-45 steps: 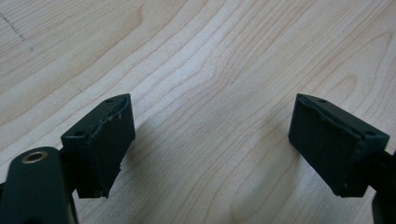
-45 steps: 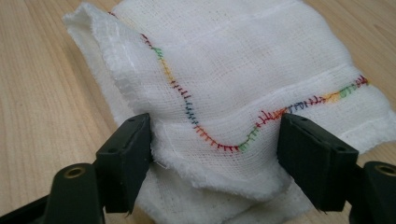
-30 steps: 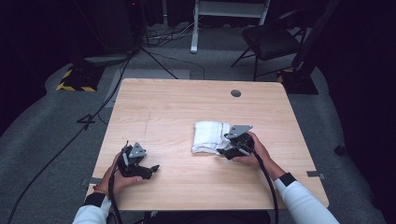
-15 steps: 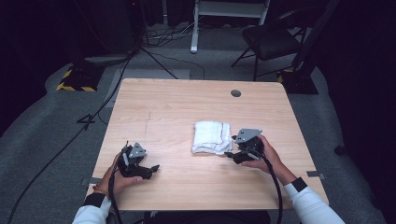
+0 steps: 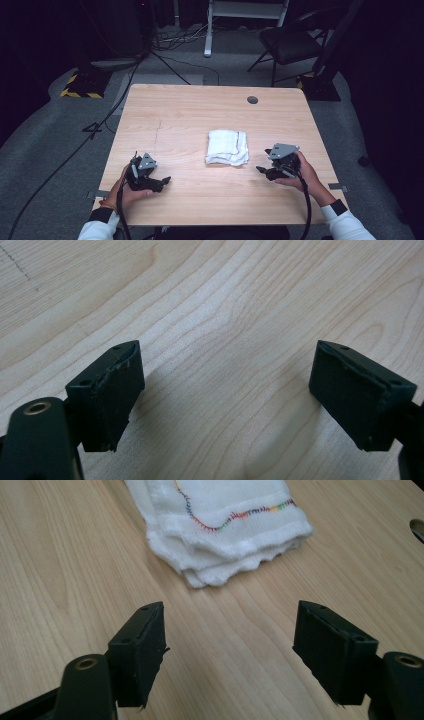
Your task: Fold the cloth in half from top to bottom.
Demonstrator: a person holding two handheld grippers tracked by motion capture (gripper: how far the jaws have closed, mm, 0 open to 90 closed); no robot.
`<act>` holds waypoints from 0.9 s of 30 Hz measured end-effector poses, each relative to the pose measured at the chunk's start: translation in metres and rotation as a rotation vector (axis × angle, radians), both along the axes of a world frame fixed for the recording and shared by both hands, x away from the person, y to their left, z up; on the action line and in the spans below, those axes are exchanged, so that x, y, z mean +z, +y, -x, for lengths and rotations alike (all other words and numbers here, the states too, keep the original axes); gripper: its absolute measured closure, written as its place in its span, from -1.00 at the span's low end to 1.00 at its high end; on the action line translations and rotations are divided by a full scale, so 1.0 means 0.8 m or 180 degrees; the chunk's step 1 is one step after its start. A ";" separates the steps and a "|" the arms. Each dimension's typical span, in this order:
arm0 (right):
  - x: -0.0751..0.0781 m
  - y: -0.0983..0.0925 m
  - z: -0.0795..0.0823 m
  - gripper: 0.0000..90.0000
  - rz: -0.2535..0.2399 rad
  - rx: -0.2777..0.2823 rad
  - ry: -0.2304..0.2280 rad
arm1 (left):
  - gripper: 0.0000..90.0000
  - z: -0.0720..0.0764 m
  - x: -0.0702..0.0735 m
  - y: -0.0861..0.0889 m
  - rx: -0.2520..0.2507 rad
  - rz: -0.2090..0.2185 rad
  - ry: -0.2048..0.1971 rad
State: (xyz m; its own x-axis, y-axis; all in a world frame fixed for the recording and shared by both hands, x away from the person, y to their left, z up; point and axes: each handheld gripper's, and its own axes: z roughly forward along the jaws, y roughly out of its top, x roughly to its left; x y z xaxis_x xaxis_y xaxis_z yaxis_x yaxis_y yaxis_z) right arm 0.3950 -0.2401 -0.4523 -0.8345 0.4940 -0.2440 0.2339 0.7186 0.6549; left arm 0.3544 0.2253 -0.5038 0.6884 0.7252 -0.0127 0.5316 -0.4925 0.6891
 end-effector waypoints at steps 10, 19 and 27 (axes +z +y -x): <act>-0.013 -0.041 0.006 -0.35 -0.0025 -0.0186 0.0016 | -0.67 0.003 0.000 0.000 0.0003 -0.0002 -0.0001; -0.029 -0.080 0.012 -0.38 -0.0038 -0.0370 0.0132 | -0.67 0.007 0.000 0.002 -0.0022 -0.0007 0.0006; -0.039 -0.119 0.024 -0.39 -0.0178 -0.0575 0.0182 | -0.67 0.007 0.000 0.002 -0.0022 -0.0005 0.0008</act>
State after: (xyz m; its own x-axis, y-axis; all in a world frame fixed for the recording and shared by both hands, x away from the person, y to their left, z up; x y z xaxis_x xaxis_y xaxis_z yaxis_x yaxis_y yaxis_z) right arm 0.3761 -0.3355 -0.4836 -0.7428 0.6484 -0.1666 0.3939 0.6245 0.6744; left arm 0.3491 0.2266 -0.5036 0.6934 0.7204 -0.0134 0.5298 -0.4972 0.6871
